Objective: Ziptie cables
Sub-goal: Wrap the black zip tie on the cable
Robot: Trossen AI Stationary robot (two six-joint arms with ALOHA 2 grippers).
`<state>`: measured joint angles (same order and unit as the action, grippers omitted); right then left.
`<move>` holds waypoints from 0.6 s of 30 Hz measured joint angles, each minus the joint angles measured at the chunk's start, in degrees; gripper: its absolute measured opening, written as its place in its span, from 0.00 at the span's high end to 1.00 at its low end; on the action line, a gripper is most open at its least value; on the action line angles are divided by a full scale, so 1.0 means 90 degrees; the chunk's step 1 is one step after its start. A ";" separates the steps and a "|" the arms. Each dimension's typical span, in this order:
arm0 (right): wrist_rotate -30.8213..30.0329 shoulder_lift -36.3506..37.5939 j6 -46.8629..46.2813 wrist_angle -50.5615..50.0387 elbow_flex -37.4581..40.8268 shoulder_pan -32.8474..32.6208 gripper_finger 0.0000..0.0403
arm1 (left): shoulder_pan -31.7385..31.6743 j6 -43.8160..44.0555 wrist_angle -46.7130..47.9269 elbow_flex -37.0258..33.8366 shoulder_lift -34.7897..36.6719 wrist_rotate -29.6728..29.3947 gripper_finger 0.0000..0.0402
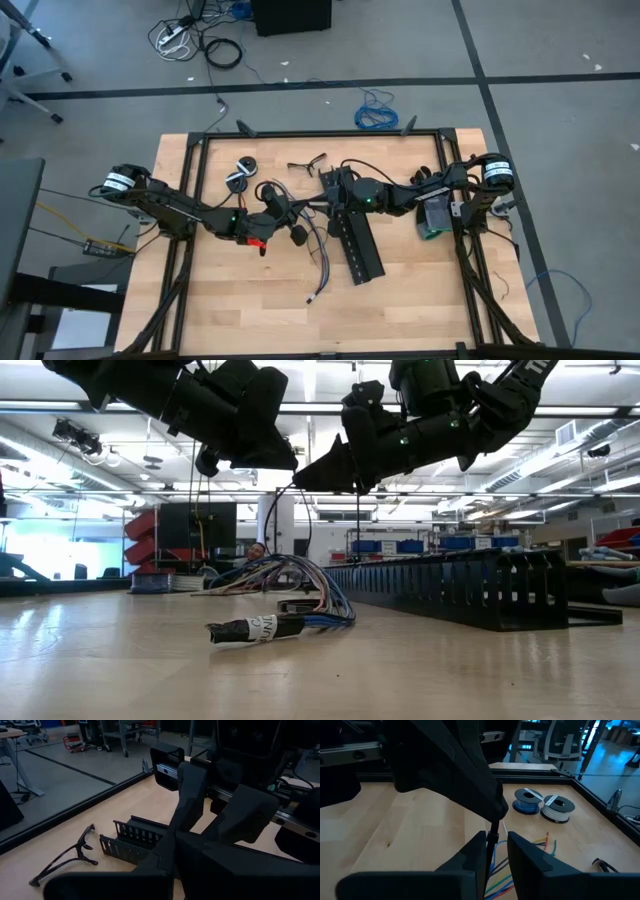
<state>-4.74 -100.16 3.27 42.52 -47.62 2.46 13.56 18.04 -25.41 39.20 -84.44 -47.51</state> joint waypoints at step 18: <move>0.0334 0.0000 0.0797 -0.0070 0.0002 0.0073 0.67 | 0.0000 -0.0026 0.0002 0.0000 0.0000 -0.0002 1.00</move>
<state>-1.74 -100.16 10.44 41.89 -47.59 3.11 13.56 17.81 -25.39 39.20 -84.44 -47.53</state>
